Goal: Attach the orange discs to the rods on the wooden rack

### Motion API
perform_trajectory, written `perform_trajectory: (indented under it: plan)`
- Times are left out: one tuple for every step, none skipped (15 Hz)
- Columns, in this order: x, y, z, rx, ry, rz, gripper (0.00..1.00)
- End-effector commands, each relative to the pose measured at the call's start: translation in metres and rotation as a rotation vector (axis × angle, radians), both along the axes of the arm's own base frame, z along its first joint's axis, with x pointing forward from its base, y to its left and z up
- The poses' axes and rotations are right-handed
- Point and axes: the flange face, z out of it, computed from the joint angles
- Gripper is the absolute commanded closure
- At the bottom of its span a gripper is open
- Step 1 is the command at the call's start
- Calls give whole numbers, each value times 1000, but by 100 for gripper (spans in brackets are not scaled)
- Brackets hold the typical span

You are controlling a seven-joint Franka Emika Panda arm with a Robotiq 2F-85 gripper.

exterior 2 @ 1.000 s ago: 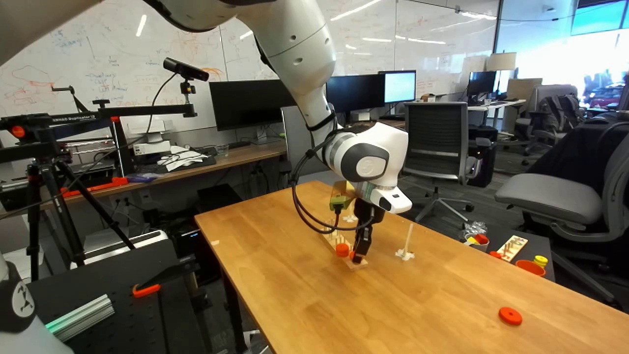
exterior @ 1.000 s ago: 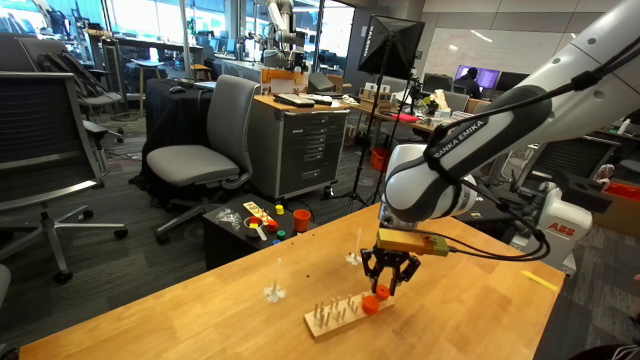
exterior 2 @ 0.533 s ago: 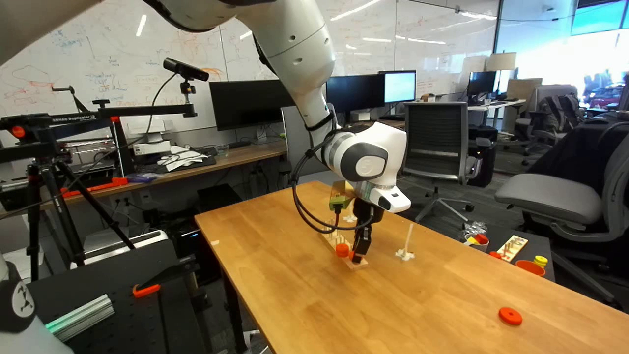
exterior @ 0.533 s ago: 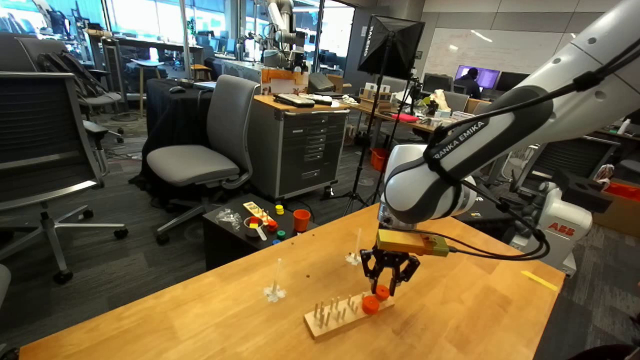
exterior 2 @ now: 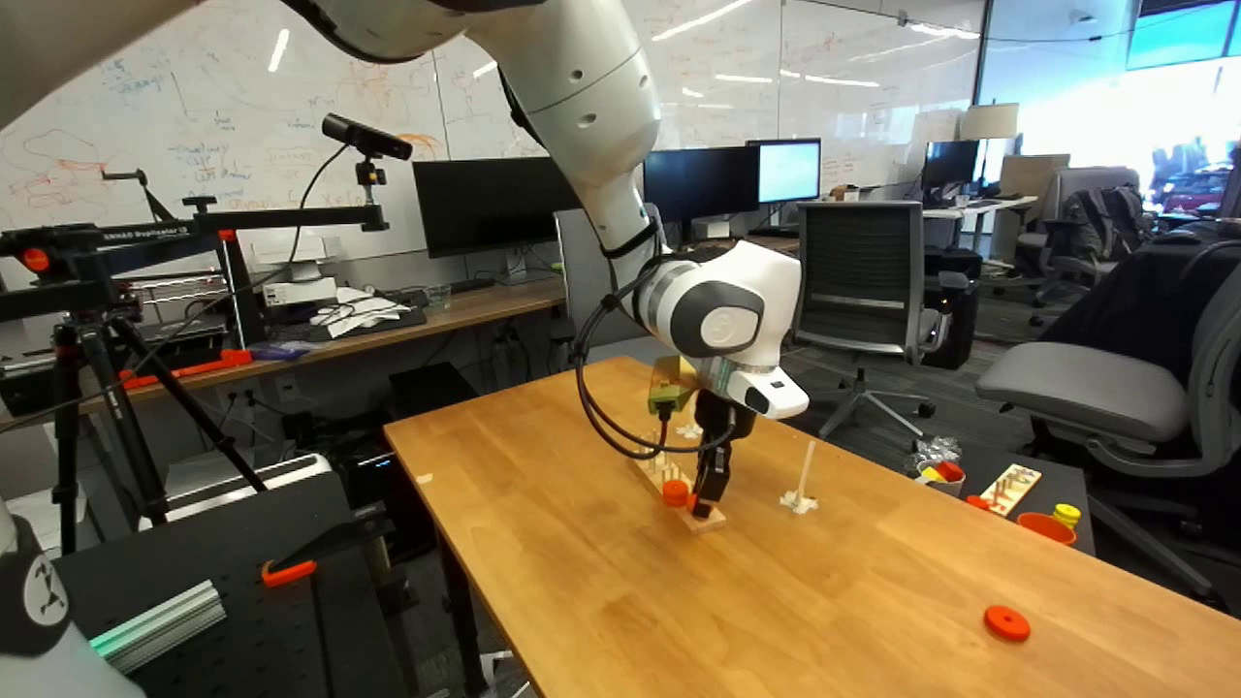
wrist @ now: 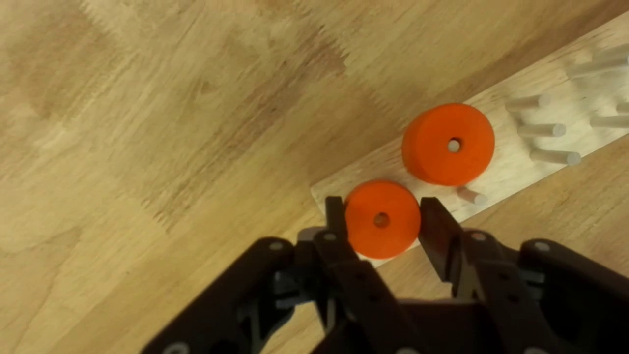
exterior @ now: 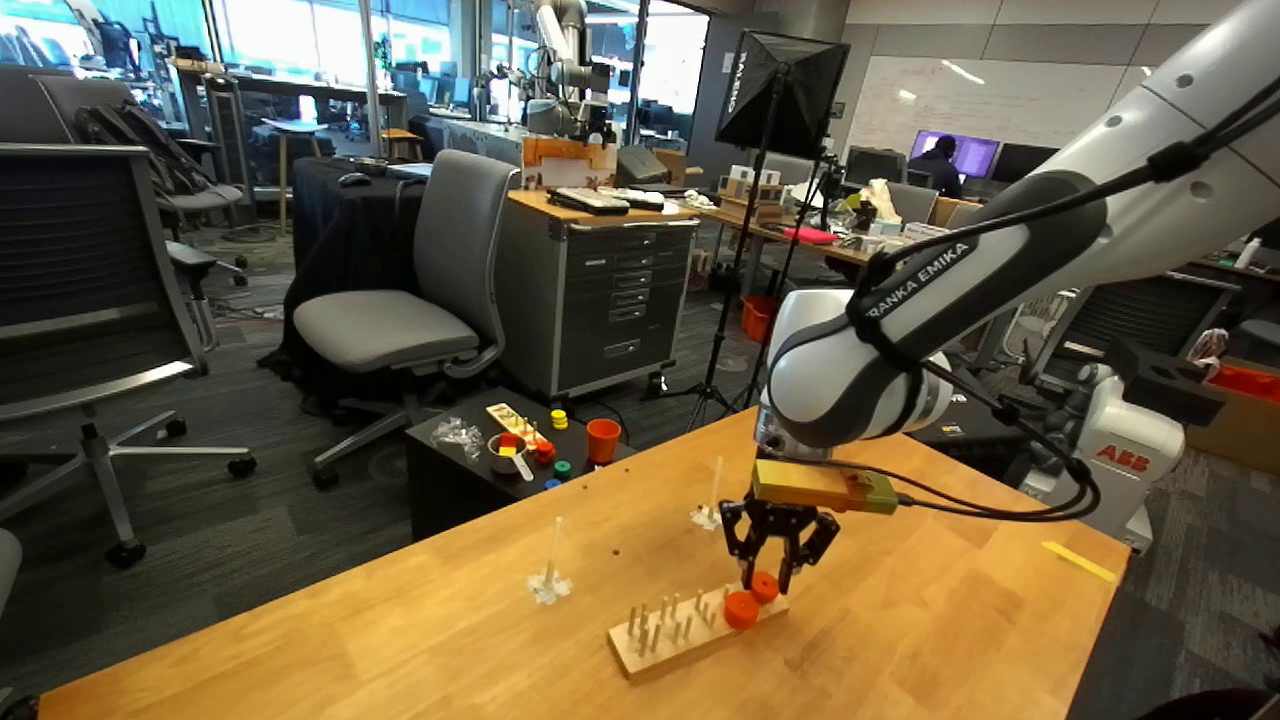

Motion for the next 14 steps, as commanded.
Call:
perform_trajectory:
  plan:
    - [-8,7,-13,-5,20,17,83]
    - [-7,7,-14,-6,20,16,83]
    - [-7,6,-14,-7,20,16,83]
    - [-7,6,-14,-8,20,15,83]
    - [-7,6,-14,-8,20,15,83]
    - [-6,6,-15,-10,20,16,83]
    - [-5,7,-14,-10,18,17,83]
    - [-4,7,-14,-11,16,19,83]
    - [-4,8,-13,-11,15,20,83]
    - [-3,8,-13,-12,13,22,83]
    - [-3,8,-13,-13,13,22,83]
    - [-2,8,-13,-14,12,23,83]
    - [-2,9,-14,-15,13,24,83]
    - [-2,10,-14,-16,12,26,83]
